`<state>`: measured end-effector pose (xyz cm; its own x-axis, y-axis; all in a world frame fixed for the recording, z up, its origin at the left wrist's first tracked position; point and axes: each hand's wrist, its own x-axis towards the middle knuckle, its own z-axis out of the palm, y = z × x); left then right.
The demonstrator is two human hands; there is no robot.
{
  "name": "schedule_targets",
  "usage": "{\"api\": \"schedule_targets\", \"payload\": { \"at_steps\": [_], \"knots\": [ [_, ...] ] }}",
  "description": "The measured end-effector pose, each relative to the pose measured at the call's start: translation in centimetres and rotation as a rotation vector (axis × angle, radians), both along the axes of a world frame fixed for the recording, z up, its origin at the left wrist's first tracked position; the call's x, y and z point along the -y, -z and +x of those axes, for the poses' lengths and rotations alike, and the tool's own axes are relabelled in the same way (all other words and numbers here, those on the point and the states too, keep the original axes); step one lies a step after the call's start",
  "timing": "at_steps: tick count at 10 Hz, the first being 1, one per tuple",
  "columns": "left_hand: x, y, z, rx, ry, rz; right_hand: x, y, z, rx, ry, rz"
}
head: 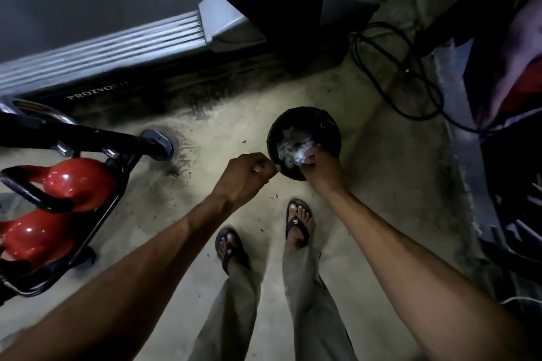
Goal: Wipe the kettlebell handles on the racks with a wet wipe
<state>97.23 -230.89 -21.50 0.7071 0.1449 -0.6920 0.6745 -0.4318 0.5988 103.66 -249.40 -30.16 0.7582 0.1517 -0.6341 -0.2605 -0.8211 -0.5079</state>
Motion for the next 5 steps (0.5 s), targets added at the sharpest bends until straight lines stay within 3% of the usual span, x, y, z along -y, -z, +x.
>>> {"api": "schedule_targets", "payload": {
  "at_steps": [2,4,5],
  "knots": [
    [-1.7,-6.9,-2.5,0.042,-0.048,0.025,-1.8,-9.1,-1.9,0.098,-0.167,0.079],
    [-7.1,-20.6,-10.5,0.096,-0.114,0.089,-9.9,-25.8,-2.7,0.216,-0.632,0.201],
    [-11.2,-27.6,-16.3,0.168,-0.255,0.201,-15.6,-34.1,-3.8,0.274,-0.842,0.285]
  ]
}}
